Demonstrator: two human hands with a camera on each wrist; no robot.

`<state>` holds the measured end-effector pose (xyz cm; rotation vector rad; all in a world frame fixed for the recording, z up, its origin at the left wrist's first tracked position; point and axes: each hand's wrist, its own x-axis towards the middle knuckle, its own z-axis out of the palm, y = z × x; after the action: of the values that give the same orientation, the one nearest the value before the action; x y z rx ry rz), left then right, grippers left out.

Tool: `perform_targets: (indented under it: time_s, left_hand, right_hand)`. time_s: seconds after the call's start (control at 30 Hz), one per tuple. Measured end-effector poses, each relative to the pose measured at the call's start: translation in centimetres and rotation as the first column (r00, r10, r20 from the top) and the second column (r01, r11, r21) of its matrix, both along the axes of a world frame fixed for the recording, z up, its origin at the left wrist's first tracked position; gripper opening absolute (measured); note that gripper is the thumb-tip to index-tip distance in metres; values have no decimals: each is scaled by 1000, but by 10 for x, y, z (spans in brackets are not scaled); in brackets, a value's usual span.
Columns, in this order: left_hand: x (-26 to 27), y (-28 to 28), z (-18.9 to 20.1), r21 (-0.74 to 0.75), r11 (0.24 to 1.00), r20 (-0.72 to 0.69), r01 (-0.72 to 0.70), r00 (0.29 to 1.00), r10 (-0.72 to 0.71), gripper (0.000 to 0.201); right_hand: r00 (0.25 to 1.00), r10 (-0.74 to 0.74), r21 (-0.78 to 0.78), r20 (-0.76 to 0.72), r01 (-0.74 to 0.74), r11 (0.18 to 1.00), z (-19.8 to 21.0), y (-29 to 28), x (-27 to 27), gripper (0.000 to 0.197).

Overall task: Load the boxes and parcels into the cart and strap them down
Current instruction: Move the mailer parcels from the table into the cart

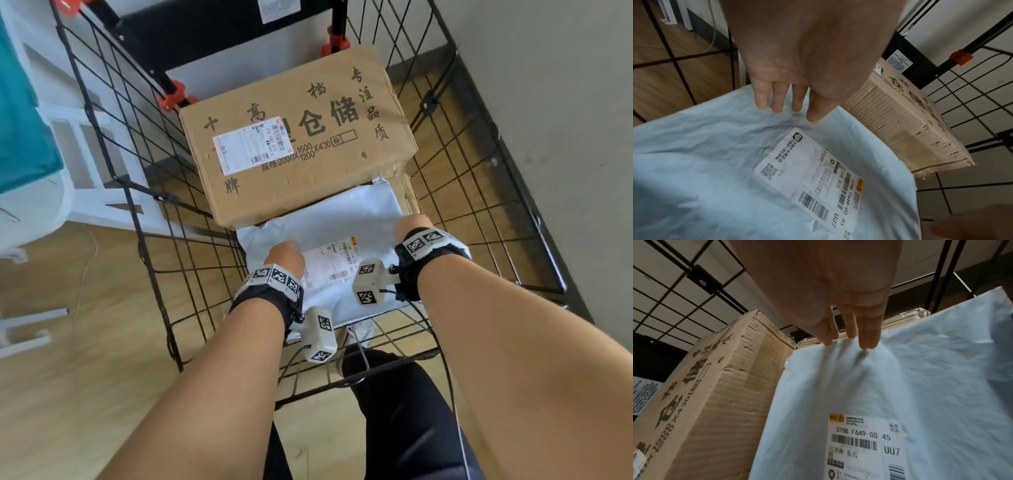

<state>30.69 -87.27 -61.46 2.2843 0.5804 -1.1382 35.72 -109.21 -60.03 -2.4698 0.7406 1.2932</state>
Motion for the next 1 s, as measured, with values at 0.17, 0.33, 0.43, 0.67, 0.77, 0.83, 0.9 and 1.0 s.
perform_targets:
  time_s: [0.17, 0.33, 0.43, 0.67, 0.77, 0.83, 0.9, 1.0]
  left_hand:
    - [-10, 1, -20, 26, 997, 3, 68, 998, -68, 43]
    - [-12, 5, -29, 63, 994, 98, 84, 991, -90, 39]
    - [-13, 6, -28, 81, 989, 126, 120, 984, -129, 42]
    - [-3, 4, -25, 72, 983, 120, 169, 977, -177, 51]
    - [-1, 3, -24, 71, 975, 122, 210, 968, -218, 51]
    - [-1, 3, -23, 63, 976, 117, 208, 970, -214, 52]
    - [-2, 4, -24, 47, 983, 107, 178, 977, -182, 52]
    - [-1, 7, -19, 15, 991, 107, 131, 985, -132, 47]
  right_hand:
    - [992, -7, 67, 130, -2, 998, -7, -2, -1, 38]
    - [989, -118, 70, 91, 112, 991, -20, 10, -2, 52]
    - [978, -171, 87, 120, 161, 983, -18, 15, -4, 59]
    - [965, -223, 197, 138, 194, 961, -27, 12, 7, 51]
    - [967, -213, 214, 137, 181, 960, -30, 8, 9, 51]
    - [973, -183, 203, 137, 153, 967, -31, 8, 10, 49]
    - [980, -151, 177, 127, 128, 976, -29, 8, 9, 51]
    - [974, -177, 189, 138, 150, 970, -24, 8, 6, 54]
